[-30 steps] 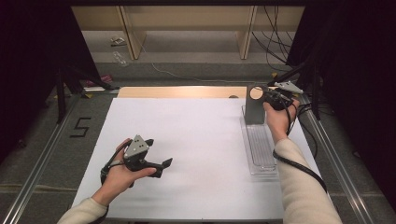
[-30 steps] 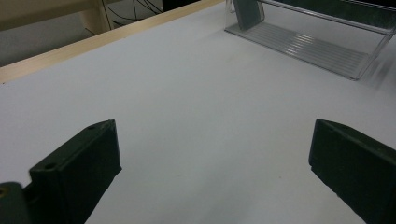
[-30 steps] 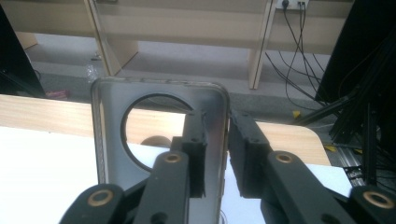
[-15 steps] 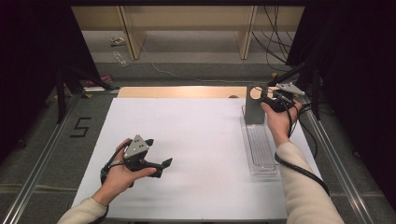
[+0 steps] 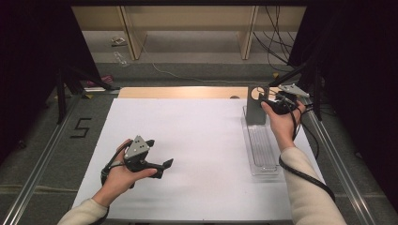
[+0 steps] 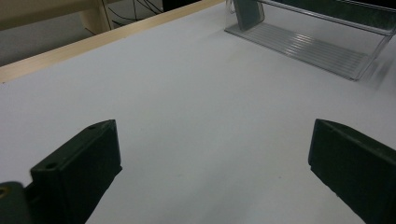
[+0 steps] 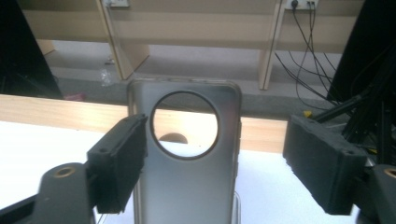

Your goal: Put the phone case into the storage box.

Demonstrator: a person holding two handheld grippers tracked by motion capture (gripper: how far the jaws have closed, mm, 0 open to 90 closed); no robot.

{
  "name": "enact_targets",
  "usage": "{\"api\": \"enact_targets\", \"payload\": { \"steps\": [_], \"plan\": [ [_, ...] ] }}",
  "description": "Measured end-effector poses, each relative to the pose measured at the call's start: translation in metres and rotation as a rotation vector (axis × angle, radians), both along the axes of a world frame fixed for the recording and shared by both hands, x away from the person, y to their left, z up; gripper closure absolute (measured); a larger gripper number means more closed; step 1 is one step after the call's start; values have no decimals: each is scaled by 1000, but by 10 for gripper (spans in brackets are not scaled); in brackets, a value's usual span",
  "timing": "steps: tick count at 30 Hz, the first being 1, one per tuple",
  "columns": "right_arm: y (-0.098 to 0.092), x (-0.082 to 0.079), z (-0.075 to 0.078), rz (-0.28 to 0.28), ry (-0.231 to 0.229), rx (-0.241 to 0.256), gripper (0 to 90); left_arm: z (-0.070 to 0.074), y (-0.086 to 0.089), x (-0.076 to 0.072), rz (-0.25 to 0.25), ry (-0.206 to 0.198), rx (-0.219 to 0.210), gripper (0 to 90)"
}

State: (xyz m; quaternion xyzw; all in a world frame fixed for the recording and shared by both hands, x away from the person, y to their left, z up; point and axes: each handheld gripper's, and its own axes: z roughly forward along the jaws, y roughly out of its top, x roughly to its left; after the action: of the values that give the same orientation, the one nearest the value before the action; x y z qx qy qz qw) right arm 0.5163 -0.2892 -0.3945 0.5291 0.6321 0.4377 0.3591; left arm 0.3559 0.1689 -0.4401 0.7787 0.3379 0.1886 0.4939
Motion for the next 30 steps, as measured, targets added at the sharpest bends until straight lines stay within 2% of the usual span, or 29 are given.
{"api": "enact_targets", "payload": {
  "steps": [10,21,30],
  "plan": [
    [3,-16,1,34,-13,-15,167,0,0,0,2,2,-3,22],
    [3,-35,3,104,5,-14,158,0,0,0,3,1,1,23],
    [9,-56,6,176,-5,-19,158,0,0,0,5,2,0,23]
  ]
}}
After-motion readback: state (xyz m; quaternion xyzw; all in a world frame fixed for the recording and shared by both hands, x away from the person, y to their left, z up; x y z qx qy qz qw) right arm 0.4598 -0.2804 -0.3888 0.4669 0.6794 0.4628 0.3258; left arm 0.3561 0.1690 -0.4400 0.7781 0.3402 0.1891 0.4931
